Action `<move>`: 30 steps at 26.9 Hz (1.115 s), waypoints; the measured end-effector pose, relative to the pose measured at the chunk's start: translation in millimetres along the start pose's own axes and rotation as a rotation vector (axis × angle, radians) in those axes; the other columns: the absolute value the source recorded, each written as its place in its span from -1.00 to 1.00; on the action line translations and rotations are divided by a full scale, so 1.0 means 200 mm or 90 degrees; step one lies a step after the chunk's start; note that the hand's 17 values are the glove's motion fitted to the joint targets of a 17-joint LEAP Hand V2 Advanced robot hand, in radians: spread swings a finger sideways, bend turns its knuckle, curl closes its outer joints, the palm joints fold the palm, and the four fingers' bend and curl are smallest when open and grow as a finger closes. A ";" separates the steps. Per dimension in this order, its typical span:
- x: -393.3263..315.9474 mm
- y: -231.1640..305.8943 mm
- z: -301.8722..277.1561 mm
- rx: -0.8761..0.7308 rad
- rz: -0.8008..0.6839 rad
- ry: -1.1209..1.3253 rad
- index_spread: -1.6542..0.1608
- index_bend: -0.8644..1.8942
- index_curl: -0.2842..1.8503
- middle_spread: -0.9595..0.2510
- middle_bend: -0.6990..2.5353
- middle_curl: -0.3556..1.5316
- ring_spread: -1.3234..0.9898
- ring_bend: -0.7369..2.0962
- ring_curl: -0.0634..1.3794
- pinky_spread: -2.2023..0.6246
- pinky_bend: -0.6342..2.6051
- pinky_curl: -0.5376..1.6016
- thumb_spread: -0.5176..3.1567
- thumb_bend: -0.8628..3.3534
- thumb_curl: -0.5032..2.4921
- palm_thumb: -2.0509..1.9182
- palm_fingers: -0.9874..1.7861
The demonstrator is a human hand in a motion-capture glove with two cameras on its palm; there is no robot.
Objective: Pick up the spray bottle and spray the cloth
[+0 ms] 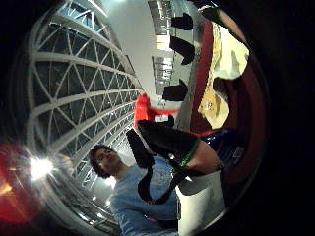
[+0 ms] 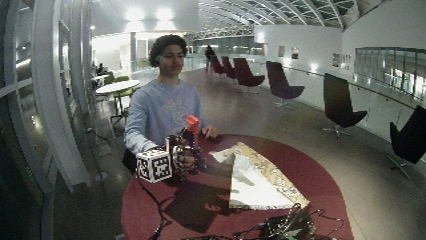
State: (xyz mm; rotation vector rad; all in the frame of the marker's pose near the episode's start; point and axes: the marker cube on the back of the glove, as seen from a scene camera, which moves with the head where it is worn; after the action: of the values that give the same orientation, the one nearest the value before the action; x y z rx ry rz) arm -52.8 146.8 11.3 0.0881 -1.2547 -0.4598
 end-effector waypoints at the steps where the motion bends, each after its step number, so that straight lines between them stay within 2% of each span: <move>1: 0.00 0.04 0.04 -0.008 0.000 -0.005 0.41 -0.29 -0.51 0.57 -0.41 -0.28 0.17 -0.21 -0.54 0.72 -0.42 -0.22 -0.15 -0.60 -0.51 0.22 0.07; 9: 0.04 0.26 0.32 -0.025 -0.003 -0.043 0.42 -0.27 -0.50 0.59 -0.42 -0.26 0.18 -0.23 -0.54 0.73 -0.41 -0.20 -0.15 -0.60 -0.50 0.21 0.05; 22: 0.04 0.26 0.44 0.025 -0.061 0.029 0.42 -0.31 -0.51 0.59 -0.40 -0.24 0.19 -0.24 -0.53 0.73 -0.43 -0.19 -0.17 -0.60 -0.48 0.23 0.01; 25: 0.04 0.25 0.44 0.042 -0.070 0.024 0.41 -0.37 -0.55 0.55 -0.35 -0.21 0.18 -0.13 -0.48 0.74 -0.45 -0.20 -0.15 -0.59 -0.48 0.25 0.10; 30: 0.04 0.20 0.42 0.076 -0.055 -0.033 0.39 -0.35 -0.58 0.50 -0.31 -0.18 0.15 -0.07 -0.44 0.75 -0.44 -0.20 -0.14 -0.59 -0.47 0.28 0.19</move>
State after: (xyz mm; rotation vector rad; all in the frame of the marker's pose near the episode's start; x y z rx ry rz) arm -118.1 195.7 57.0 0.2342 -1.3332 -0.4641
